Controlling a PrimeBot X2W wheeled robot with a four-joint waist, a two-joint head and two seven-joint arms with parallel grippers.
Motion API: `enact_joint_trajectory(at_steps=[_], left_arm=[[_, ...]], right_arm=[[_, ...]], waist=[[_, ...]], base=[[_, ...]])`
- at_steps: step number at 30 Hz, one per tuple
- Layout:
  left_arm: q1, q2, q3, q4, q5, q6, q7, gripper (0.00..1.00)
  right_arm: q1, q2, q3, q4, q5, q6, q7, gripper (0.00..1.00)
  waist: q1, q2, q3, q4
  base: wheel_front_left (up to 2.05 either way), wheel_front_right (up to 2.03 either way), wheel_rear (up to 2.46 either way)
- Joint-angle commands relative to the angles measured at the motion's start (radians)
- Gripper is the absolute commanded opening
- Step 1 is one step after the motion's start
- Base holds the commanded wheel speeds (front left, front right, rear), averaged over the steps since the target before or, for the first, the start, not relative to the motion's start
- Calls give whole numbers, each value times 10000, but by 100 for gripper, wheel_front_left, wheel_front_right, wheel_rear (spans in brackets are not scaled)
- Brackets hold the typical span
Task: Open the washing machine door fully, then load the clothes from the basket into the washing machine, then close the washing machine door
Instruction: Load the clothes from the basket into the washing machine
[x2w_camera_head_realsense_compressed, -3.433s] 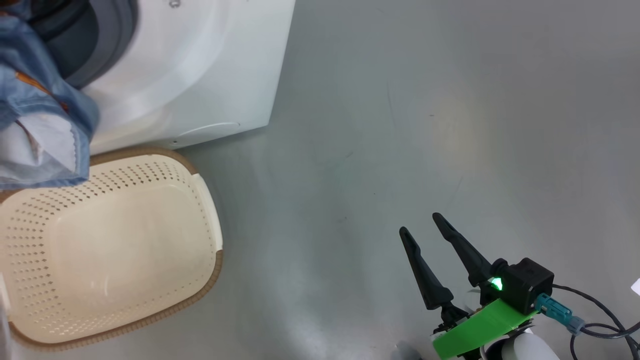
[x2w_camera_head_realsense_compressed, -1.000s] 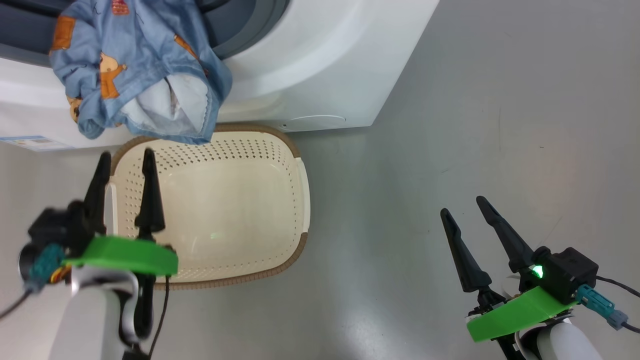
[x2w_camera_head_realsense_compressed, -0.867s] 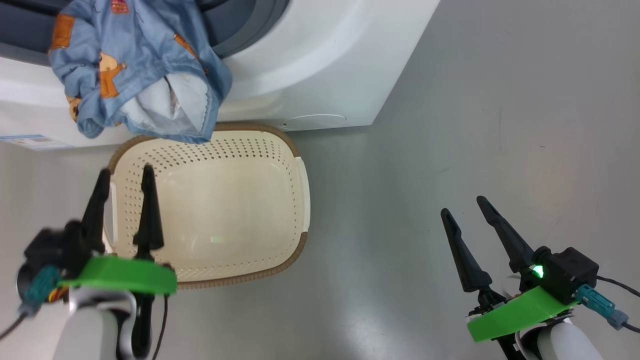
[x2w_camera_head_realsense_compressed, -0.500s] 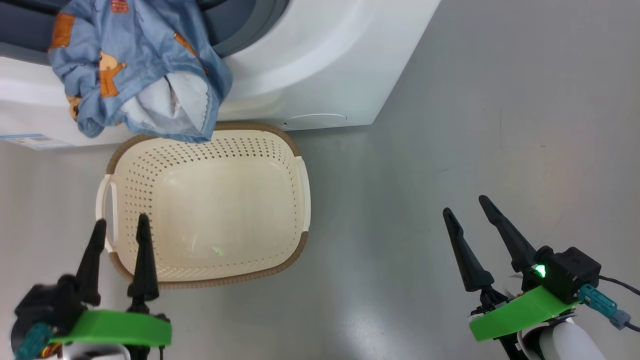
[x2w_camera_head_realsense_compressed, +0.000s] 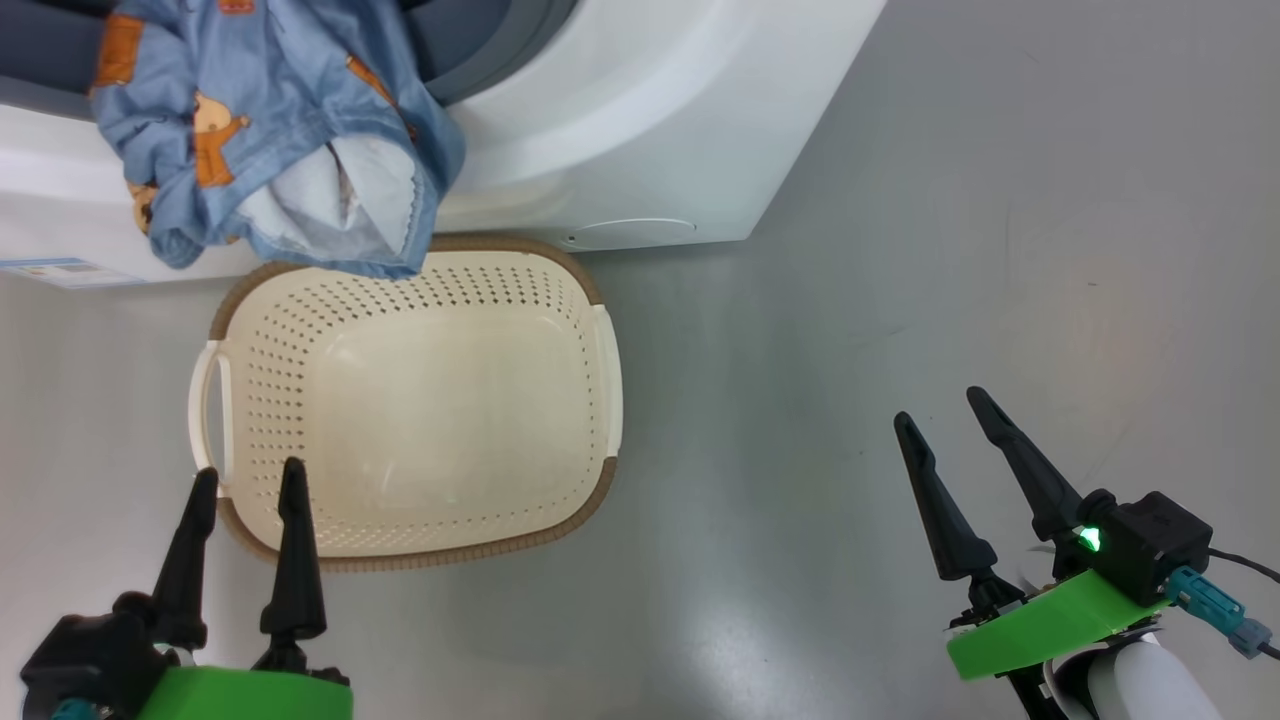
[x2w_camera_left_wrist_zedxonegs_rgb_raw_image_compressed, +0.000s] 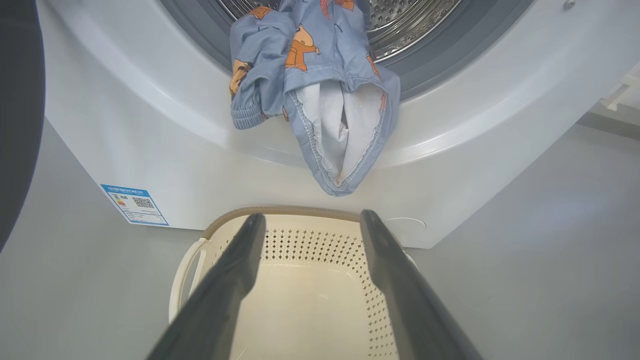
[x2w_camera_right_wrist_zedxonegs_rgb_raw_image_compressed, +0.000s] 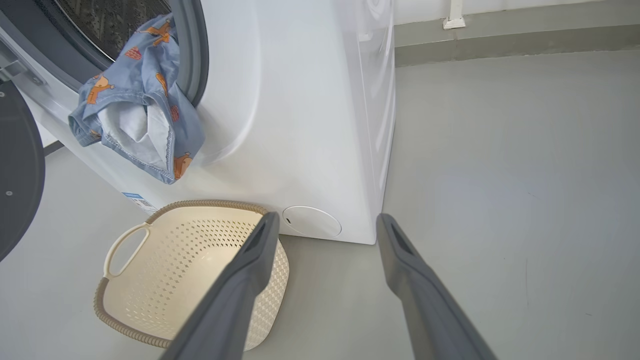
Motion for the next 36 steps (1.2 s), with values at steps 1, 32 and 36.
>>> enact_joint_trajectory(at_steps=[1,32,36], left_arm=[[-121,111,269,-280,-48,50,20,100],[-6373,243,577,6103,-928,-1107,-1003,100],[-6919,126,727,6393,-881,-1193,-1028,100]], right_arm=[[117,-7,207,-213,-64,16,-48,100],[-438,86,275,-391,-231,16,-48,100],[-446,41,258,-432,-268,16,-48,100]], waist=[[0,0,39,-56],[0,0,1378,-916],[0,0,1535,-956]], base=[[0,0,0],[0,0,0],[0,0,0]])
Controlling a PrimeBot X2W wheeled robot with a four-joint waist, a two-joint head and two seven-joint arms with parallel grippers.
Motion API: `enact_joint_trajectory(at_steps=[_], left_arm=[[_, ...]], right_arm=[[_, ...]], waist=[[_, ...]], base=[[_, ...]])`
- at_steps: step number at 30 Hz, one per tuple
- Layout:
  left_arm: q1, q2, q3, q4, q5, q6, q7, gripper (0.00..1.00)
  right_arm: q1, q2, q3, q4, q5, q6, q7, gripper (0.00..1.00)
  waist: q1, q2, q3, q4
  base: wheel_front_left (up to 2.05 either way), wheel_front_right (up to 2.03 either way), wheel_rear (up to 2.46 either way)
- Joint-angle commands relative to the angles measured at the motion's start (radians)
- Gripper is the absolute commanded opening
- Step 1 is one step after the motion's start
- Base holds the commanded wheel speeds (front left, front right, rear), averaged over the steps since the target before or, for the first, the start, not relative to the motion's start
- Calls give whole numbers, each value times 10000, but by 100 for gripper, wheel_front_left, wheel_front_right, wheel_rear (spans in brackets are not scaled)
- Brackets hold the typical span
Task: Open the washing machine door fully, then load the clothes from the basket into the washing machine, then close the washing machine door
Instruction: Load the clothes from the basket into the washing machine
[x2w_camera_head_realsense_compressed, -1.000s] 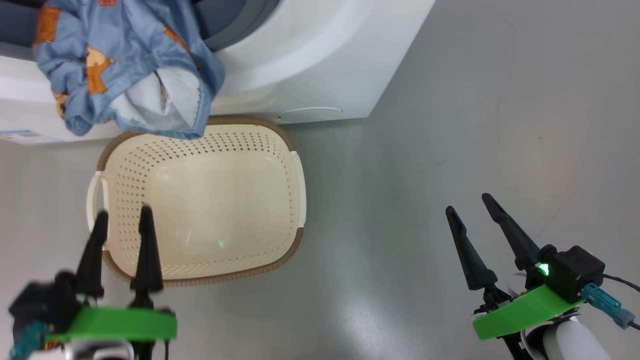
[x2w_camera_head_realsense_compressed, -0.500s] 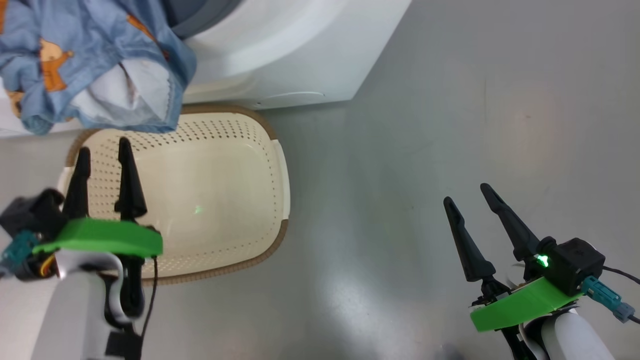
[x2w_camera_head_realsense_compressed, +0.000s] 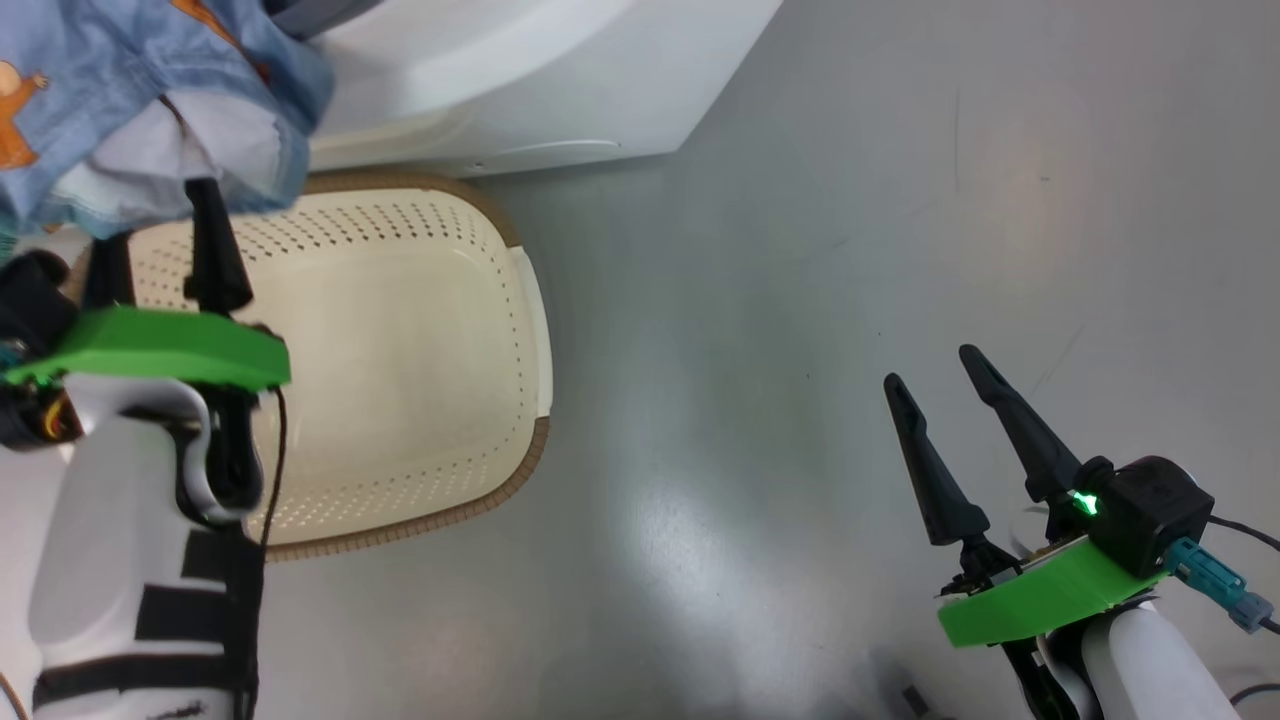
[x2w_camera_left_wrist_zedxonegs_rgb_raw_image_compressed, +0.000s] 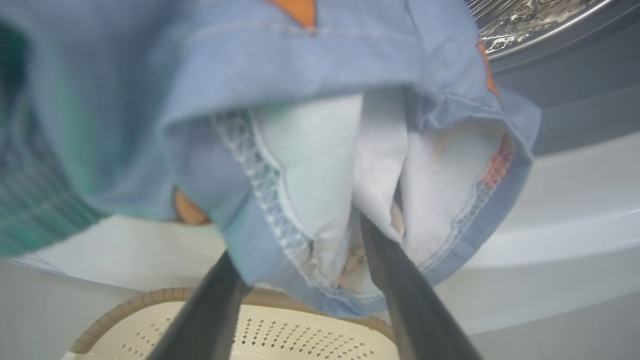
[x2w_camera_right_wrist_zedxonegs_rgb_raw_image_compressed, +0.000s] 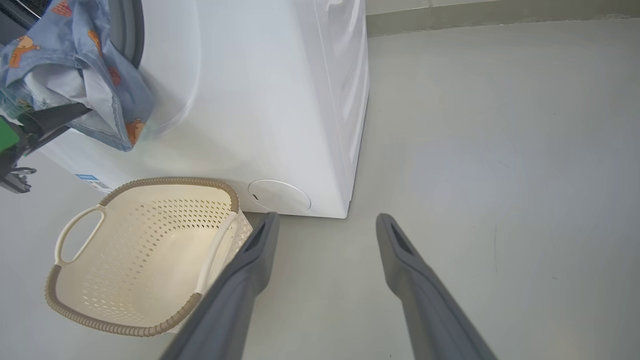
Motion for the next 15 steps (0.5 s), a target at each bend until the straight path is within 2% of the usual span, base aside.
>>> enact_joint_trajectory(at_steps=[1,12,13,14,15], left_arm=[[-58,234,316,-143,39,-28,-57,100],[-537,-67,888,-363,451,-325,-61,98],[-526,-84,926,-394,490,-346,-61,82],[-510,-99,962,-427,525,-366,-61,58],[-488,-113,995,-462,558,-384,-61,40]], right_arm=[[74,-71,184,-237,-103,16,-48,100],[51,-118,135,-249,-157,16,-48,100],[35,-112,150,-236,-154,16,-48,100],[22,-106,164,-226,-151,16,-48,100],[11,-102,174,-218,-148,16,-48,100]], waist=[[0,0,73,-34],[0,0,176,-23],[0,0,175,-18],[0,0,173,-12],[0,0,169,-5]], base=[[0,0,0],[0,0,0],[0,0,0],[0,0,0],[0,0,0]])
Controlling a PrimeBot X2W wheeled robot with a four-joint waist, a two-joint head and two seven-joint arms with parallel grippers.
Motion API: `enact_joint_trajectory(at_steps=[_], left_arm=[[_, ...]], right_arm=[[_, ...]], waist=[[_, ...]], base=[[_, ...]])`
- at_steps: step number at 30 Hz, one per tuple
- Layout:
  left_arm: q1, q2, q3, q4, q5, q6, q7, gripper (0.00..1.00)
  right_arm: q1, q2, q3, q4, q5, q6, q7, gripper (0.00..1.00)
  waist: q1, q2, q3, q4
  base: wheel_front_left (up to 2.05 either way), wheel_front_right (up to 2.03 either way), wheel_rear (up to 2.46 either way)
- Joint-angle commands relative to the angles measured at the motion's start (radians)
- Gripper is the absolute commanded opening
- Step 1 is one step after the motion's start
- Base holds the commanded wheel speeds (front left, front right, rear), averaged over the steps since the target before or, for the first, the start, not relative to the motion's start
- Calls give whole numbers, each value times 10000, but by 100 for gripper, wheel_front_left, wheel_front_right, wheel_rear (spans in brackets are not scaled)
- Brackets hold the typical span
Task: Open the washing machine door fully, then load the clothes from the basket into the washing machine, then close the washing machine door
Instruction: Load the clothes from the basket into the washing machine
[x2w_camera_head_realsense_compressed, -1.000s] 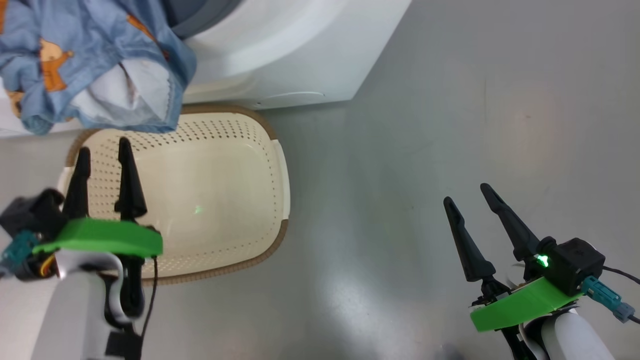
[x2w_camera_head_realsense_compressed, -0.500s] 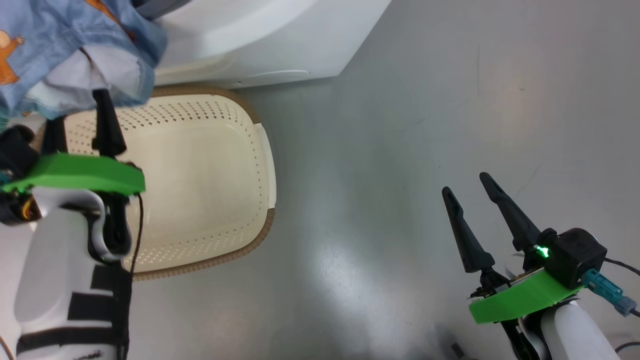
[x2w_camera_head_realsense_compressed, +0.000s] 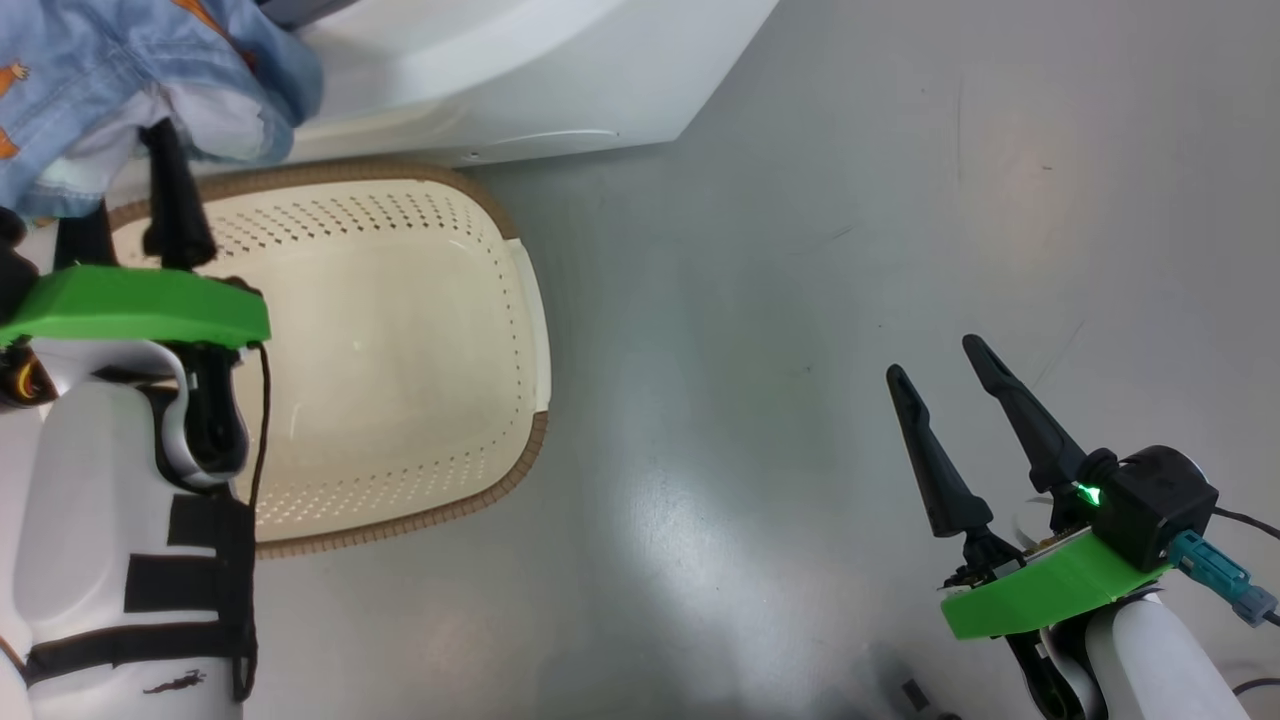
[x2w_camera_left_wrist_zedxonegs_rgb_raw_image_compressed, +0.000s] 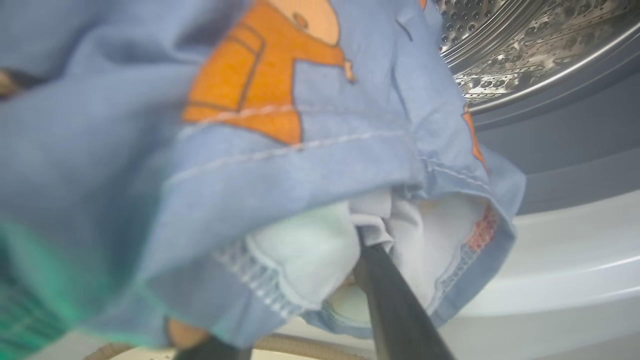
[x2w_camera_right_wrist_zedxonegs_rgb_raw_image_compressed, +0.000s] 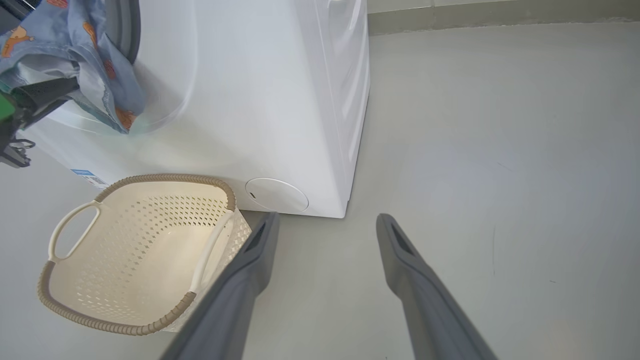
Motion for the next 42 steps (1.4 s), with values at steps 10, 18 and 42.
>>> enact_joint_trajectory(at_steps=[10,18,42], left_arm=[[495,134,415,-566,284,-134,-62,0],[624,121,234,-1176,393,-164,-62,0],[-2943,1644,-343,433,1288,151,915,0]], right_arm=[[140,1,237,-132,-54,16,-48,100],[197,64,295,-56,-22,16,-48,100],[252,389,755,115,199,16,-48,100]], waist=[[0,0,-163,52],[0,0,-348,25],[0,0,-567,-998]], base=[[0,0,0],[0,0,0],[0,0,0]])
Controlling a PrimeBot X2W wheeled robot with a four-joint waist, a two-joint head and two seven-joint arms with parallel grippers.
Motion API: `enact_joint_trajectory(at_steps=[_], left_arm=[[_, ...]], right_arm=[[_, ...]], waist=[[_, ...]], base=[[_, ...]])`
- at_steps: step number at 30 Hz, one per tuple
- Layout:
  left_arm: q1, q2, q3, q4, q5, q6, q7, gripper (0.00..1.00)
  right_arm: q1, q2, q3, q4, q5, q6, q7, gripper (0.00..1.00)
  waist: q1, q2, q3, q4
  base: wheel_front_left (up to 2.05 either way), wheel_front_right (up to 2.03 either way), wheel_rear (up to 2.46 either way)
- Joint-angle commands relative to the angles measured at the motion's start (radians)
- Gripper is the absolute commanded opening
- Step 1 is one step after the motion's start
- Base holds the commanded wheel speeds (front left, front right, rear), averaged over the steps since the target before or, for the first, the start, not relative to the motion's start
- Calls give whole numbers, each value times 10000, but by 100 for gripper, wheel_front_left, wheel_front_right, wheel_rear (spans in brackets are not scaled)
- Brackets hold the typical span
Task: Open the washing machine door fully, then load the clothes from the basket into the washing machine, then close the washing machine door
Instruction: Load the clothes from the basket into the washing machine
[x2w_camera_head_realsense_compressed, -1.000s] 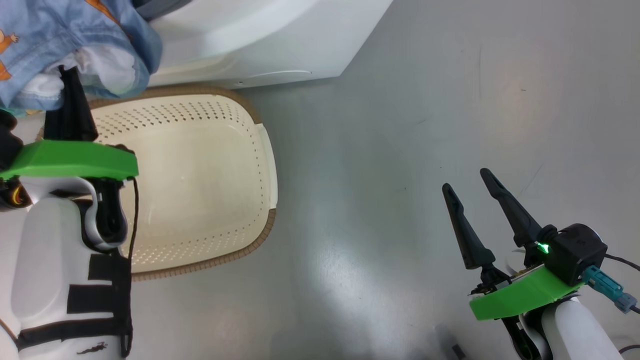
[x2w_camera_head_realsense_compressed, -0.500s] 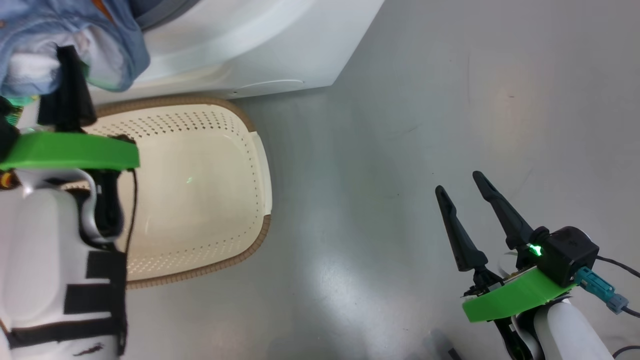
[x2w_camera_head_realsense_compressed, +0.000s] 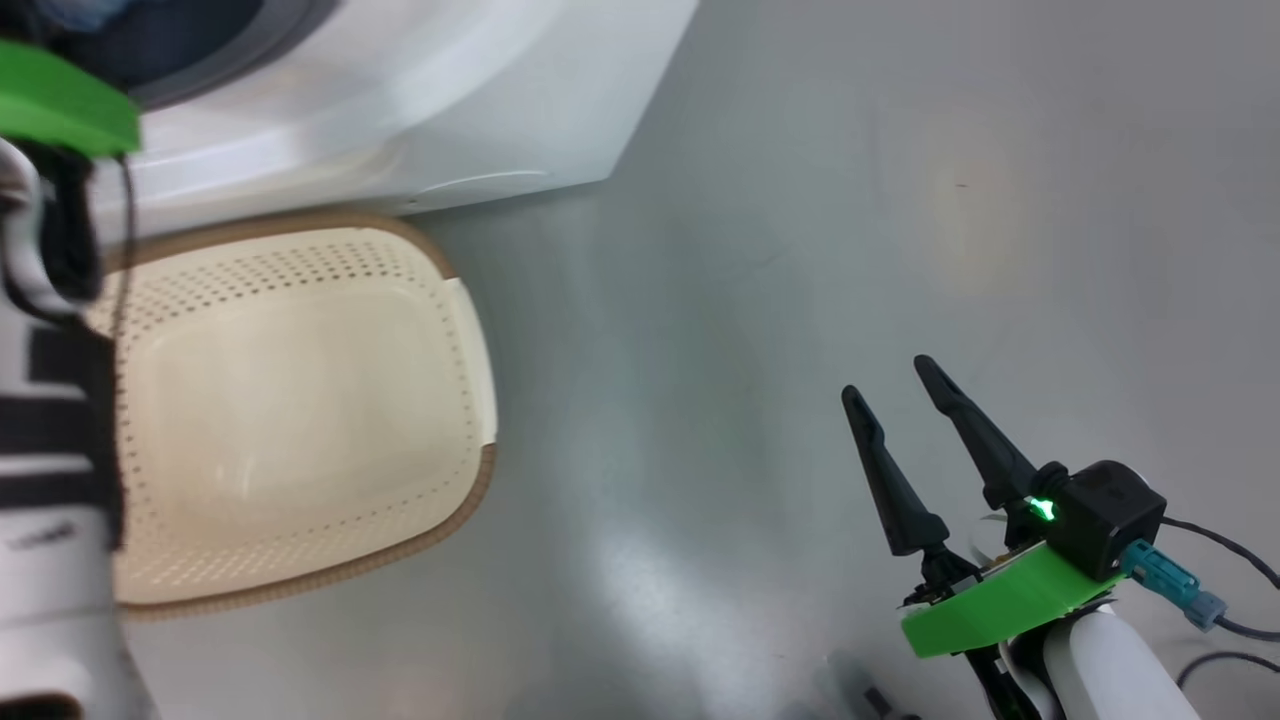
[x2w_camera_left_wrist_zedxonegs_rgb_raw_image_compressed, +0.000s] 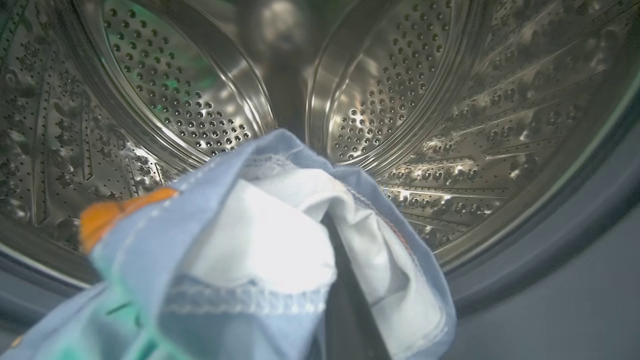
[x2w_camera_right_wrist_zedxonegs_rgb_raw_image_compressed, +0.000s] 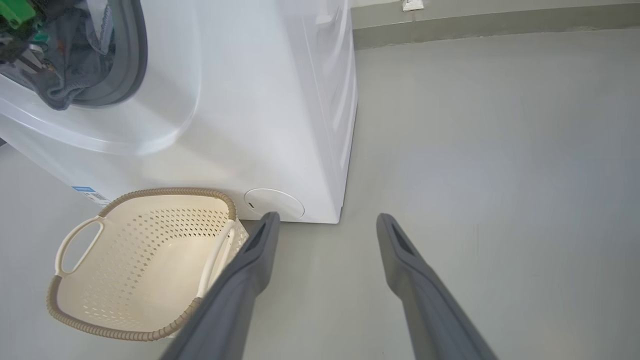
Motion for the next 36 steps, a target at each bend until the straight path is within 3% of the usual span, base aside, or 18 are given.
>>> enact_joint_trajectory(at_steps=[1,12,19,25,31,36], left_arm=[[-394,566,105,193,169,50,49,0],[-2665,1624,-191,3700,547,-27,-380,0],[-3461,2018,-513,4766,656,-172,-702,0],[-3914,2185,-717,4742,557,-262,-906,0],[-3794,2285,-657,3565,476,-285,-916,0],[-3567,2292,-519,2801,557,-290,-918,11]], right_arm=[[266,45,315,-153,96,16,-48,100],[681,143,651,-65,191,16,-48,100],[1021,157,662,-136,224,16,-48,100],[1247,146,651,-266,241,16,-48,100],[1290,143,732,-367,249,16,-48,100],[1292,173,760,-358,249,16,-48,100]], waist=[[0,0,-36,-266],[0,0,-84,-1236],[0,0,14,-1557],[0,0,145,-1699],[0,0,286,-1806],[0,0,351,-1831]], base=[[0,0,0],[0,0,0],[0,0,0],[0,0,0],[0,0,0],[0,0,0]])
